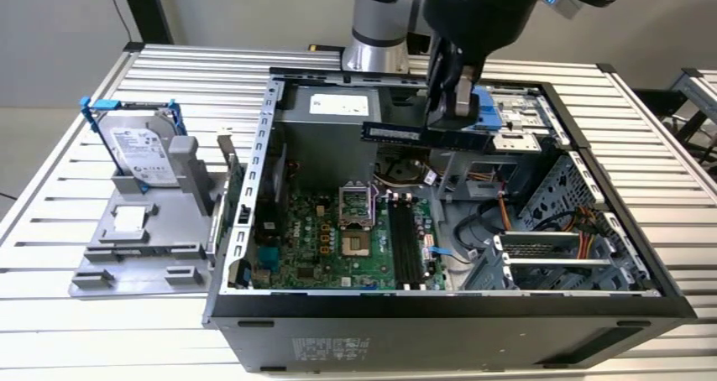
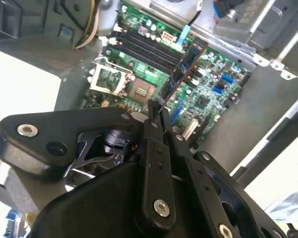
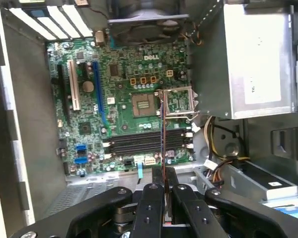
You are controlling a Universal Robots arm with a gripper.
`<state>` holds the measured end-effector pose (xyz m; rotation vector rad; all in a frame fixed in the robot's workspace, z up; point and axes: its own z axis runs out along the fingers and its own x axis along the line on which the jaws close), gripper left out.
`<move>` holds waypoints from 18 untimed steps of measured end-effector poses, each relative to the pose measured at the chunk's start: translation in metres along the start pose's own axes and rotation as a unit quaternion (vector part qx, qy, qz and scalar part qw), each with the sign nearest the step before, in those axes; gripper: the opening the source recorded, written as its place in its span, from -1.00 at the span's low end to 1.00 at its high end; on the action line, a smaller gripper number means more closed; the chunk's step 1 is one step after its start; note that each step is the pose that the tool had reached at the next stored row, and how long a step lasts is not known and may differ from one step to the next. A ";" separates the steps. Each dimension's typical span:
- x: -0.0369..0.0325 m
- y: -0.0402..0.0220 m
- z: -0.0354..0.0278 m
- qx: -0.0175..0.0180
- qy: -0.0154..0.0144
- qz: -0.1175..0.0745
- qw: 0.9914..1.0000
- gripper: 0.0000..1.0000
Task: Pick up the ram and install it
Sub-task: 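Insert the ram into the slot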
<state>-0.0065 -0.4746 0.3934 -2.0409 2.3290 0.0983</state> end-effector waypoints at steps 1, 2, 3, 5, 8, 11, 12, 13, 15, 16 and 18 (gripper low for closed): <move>-0.0035 -0.0002 0.0003 0.000 0.000 0.000 1.000 -1.00; -0.0066 -0.0004 0.0004 0.000 0.000 0.000 1.000 -1.00; -0.0086 -0.0005 0.0006 0.000 0.000 0.000 1.000 -1.00; -0.0100 -0.0010 0.0008 0.000 0.000 0.000 1.000 -1.00; -0.0103 -0.0022 0.0007 0.000 0.000 -0.002 1.000 -1.00; -0.0105 -0.0029 0.0007 0.000 0.000 -0.004 1.000 -1.00; -0.0105 -0.0030 0.0007 0.000 0.000 -0.004 1.000 -1.00; -0.0105 -0.0030 0.0007 0.000 0.000 -0.004 1.000 -1.00; -0.0105 -0.0030 0.0007 0.000 0.000 -0.004 1.000 -1.00; -0.0105 -0.0029 0.0007 0.000 0.000 -0.004 1.000 -1.00; -0.0105 -0.0030 0.0007 0.000 0.000 -0.004 1.000 -1.00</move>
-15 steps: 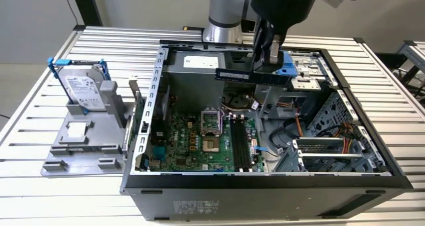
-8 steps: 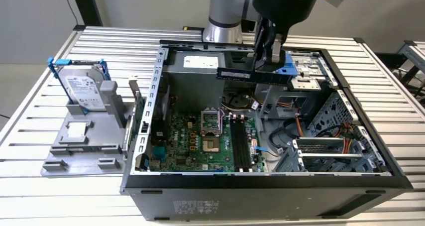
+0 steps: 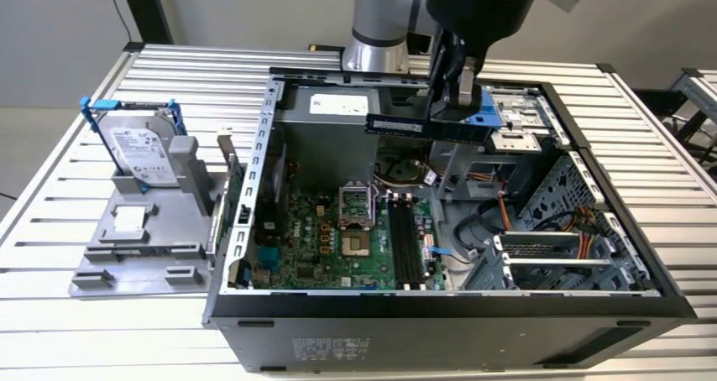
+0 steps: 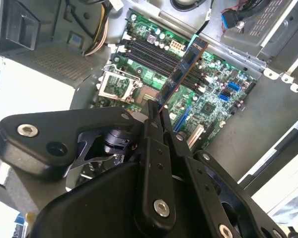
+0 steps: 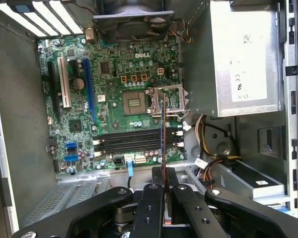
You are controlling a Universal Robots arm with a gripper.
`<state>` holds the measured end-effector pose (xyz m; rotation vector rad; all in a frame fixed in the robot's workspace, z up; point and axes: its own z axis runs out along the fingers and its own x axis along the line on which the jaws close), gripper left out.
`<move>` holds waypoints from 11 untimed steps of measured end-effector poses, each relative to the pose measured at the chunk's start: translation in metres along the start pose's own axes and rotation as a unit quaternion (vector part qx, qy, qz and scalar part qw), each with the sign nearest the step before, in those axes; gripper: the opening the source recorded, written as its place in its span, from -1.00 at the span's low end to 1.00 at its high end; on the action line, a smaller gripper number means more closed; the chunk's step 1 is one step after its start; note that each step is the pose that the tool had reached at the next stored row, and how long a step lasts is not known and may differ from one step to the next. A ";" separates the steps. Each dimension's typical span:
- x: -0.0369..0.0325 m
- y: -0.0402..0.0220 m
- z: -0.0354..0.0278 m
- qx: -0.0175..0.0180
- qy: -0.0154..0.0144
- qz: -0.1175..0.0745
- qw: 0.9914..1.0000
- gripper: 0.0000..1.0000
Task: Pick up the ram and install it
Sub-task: 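Insert the ram into the slot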
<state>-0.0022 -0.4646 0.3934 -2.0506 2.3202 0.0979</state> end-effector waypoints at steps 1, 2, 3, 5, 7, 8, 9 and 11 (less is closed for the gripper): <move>0.0000 0.0000 0.0000 0.000 0.000 0.000 1.000 -1.00; 0.0000 0.0000 0.0000 0.000 0.000 0.000 1.000 -1.00; 0.0000 0.0000 0.0000 0.000 0.000 0.000 1.000 -1.00; 0.0000 0.0000 0.0000 0.000 0.000 0.000 1.000 -1.00; 0.0000 0.0000 0.0000 0.000 0.000 0.003 1.000 -1.00; 0.0000 -0.0001 0.0001 0.001 0.000 0.008 1.000 -1.00; 0.0000 0.0000 0.0000 0.001 0.000 0.016 1.000 -1.00; 0.0000 0.0000 0.0000 0.002 -0.001 0.033 0.999 -1.00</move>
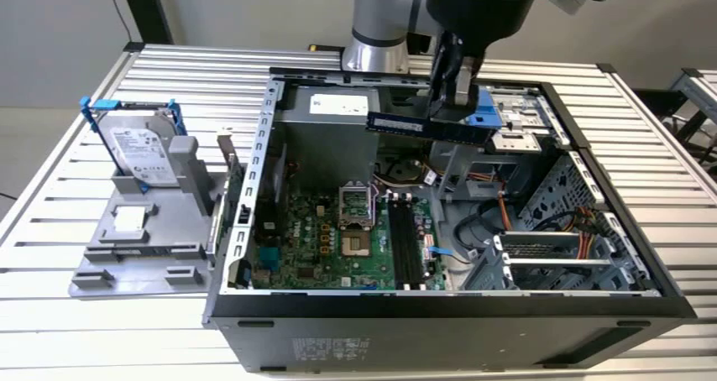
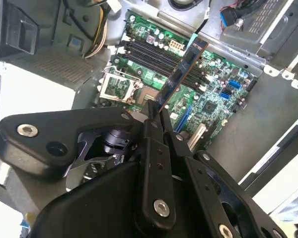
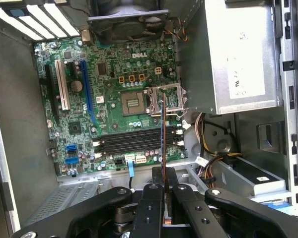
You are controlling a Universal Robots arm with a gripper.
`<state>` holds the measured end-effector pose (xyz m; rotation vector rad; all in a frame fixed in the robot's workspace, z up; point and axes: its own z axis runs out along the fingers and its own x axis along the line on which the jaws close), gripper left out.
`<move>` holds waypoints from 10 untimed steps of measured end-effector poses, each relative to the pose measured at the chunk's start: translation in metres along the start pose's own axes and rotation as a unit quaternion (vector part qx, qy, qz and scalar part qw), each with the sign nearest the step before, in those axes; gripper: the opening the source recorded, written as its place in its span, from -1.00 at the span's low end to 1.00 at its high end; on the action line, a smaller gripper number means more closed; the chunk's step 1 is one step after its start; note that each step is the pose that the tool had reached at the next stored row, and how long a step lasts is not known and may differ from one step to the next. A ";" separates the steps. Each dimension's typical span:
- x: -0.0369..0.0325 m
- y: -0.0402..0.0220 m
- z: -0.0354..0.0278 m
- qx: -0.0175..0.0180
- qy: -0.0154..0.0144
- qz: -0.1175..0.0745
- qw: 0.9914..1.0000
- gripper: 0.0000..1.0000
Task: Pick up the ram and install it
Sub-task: 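Insert the ram into the slot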
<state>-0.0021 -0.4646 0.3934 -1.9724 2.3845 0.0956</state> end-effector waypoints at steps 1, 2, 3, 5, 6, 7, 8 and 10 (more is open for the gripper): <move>0.0000 0.0000 0.0000 0.001 0.000 0.009 1.000 -1.00; 0.0000 0.0000 0.0000 0.001 0.000 0.017 1.000 -1.00; 0.0000 0.0000 0.0000 0.002 0.000 0.026 1.000 -1.00; 0.0000 0.0000 0.0000 0.003 -0.001 0.043 0.999 -1.00; 0.0000 0.0000 0.0000 0.004 -0.001 0.051 0.999 -1.00; 0.0000 0.0000 0.0000 0.004 -0.001 0.060 0.998 -1.00; 0.0000 0.0000 0.0000 0.005 -0.001 0.067 0.998 -1.00; 0.0001 0.0000 0.0000 0.006 -0.002 0.081 0.997 -1.00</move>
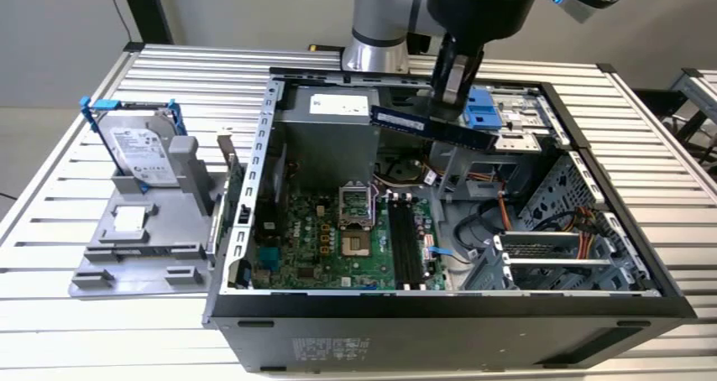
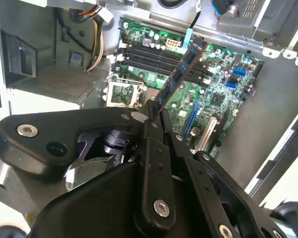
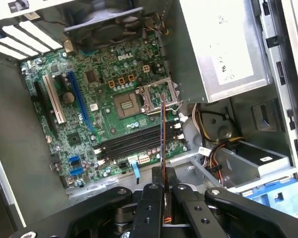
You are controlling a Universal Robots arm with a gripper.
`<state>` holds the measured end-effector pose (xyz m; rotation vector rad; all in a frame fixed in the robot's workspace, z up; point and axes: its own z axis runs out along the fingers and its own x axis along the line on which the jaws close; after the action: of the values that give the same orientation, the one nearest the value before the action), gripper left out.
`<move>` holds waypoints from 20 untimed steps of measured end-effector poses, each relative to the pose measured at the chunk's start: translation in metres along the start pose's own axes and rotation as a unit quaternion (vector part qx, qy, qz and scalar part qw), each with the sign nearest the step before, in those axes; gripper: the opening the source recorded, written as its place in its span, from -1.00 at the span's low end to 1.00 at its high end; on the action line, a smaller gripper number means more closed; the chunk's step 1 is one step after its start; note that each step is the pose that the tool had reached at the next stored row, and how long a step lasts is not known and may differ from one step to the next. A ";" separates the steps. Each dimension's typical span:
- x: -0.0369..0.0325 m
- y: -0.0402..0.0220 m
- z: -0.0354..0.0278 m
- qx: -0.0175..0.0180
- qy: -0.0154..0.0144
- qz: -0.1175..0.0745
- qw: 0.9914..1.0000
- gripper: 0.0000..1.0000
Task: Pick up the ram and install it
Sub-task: 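Insert the ram into the slot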
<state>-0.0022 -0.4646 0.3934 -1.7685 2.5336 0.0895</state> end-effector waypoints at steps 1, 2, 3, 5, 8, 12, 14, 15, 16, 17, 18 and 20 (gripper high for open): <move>0.0000 0.0000 0.0000 0.001 0.000 0.007 1.000 -1.00; 0.0000 0.0000 0.0000 0.001 0.000 0.013 1.000 -1.00; 0.0000 0.0000 0.0000 0.001 0.000 0.019 1.000 -1.00; 0.0000 0.0000 0.0000 0.002 -0.001 0.033 0.999 -1.00; 0.0000 0.0000 -0.0001 0.004 -0.001 0.052 0.999 -1.00; 0.0000 0.0000 -0.0001 0.006 -0.001 0.079 0.997 -1.00; 0.0000 0.0000 -0.0001 0.007 -0.002 0.095 0.995 -1.00; 0.0000 0.0000 -0.0001 0.008 -0.002 0.103 0.995 -1.00; 0.0000 0.0000 -0.0001 0.008 -0.002 0.111 0.994 -1.00; 0.0000 0.0000 0.0000 0.009 -0.002 0.118 0.993 -1.00; 0.0000 0.0000 0.0000 0.009 -0.002 0.125 0.992 -1.00; 0.0000 0.0000 -0.0001 0.010 -0.003 0.140 0.990 -1.00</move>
<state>-0.0022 -0.4646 0.3934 -1.3921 2.7503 0.0773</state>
